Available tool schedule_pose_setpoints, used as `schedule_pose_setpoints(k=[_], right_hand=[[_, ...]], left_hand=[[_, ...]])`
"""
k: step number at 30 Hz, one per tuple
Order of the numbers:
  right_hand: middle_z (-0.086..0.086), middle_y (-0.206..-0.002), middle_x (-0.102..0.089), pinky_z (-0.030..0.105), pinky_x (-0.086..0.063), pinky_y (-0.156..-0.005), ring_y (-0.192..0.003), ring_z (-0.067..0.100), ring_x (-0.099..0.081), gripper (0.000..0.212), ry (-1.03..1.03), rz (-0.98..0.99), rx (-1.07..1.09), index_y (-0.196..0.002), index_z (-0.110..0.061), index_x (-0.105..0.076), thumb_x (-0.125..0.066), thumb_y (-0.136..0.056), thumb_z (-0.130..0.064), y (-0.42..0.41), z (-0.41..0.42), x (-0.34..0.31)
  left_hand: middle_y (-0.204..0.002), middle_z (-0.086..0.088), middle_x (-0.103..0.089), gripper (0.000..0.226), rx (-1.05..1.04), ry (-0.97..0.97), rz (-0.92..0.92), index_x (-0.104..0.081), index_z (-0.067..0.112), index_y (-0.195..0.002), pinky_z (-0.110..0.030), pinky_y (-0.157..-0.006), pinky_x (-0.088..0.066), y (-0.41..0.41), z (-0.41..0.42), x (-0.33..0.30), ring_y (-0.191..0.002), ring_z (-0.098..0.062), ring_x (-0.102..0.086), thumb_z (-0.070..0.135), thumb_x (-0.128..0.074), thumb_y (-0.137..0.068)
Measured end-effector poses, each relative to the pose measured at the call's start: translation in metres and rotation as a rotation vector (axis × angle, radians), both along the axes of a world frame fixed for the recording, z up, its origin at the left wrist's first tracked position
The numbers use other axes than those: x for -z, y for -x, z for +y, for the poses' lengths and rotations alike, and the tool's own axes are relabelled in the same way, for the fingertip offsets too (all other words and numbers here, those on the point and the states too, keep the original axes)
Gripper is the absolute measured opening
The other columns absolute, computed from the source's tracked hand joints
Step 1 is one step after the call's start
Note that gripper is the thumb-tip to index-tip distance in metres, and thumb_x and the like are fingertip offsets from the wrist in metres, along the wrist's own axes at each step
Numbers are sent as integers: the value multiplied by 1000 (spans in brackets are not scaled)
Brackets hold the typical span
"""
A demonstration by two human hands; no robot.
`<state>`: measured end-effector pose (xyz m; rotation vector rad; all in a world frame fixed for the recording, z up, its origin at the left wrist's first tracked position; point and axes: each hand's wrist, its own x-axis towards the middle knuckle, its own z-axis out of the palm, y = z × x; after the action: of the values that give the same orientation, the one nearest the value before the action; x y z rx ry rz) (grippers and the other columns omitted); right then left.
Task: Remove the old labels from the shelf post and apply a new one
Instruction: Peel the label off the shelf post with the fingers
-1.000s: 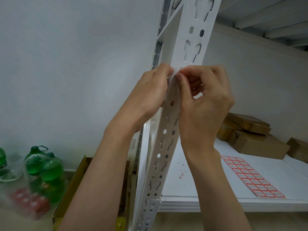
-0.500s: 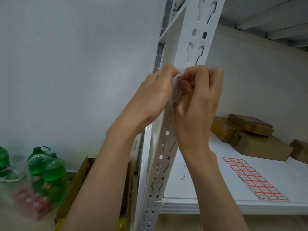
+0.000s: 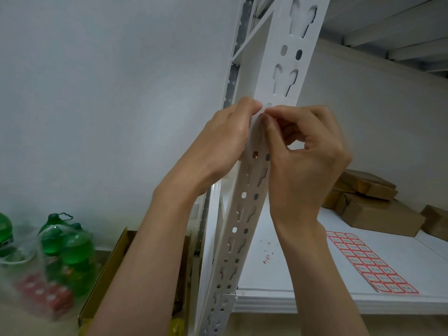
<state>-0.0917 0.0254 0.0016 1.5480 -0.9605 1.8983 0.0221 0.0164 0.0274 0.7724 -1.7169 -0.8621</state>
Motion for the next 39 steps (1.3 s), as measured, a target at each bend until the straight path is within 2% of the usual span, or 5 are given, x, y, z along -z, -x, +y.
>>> schedule_pose_setpoints(k=[10, 16, 24, 32, 39], right_hand=[[1, -93, -51, 8, -38, -69, -76, 7, -46, 5, -30, 10, 106, -92, -4, -65, -63, -91, -8, -15, -9, -1], [5, -93, -47, 9, -36, -68, -77, 0, -43, 4, -48, -111, -2, -95, -8, -50, -47, -97, -6, -4, -16, 5], [-13, -81, -48, 15, -47, -67, -71, 2, -52, 17, 1, -162, -204, -94, -15, -47, -63, -91, -10, -4, -4, 0], [-2, -80, -64, 20, -53, -70, -72, 9, -63, 12, -35, -301, -302, -86, -12, -64, -76, -89, -15, 2, 2, -2], [3, -85, -70, 32, -59, -75, -78, 16, -69, 4, -68, -333, -396, -92, -10, -68, -71, -91, -11, 2, 4, -5]], left_hand=[[-67, 19, -57, 54, 11, 28, 30, -61, 44, -55, -53, -102, -49, 0, 4, 0, -77, -11, -53, 43, -31, -100], [-125, -8, -65, 60, 49, 0, 30, -68, 19, -113, -56, -104, -48, 0, 5, -1, -93, -15, -52, 57, -30, -85], [-105, -22, -62, 47, -42, 72, 27, -62, 6, -93, -62, -95, -51, 1, 0, -1, -92, -36, -61, 47, -38, -88], [-90, 9, -59, 25, -51, 117, 116, -52, 29, -86, -13, -65, -47, 16, -1, 5, -82, -4, -57, 40, -40, -105], [-76, 8, -45, 30, -111, 55, 266, -41, 25, -76, -20, -59, -36, 33, 4, 4, -64, -3, -43, 29, -36, -105]])
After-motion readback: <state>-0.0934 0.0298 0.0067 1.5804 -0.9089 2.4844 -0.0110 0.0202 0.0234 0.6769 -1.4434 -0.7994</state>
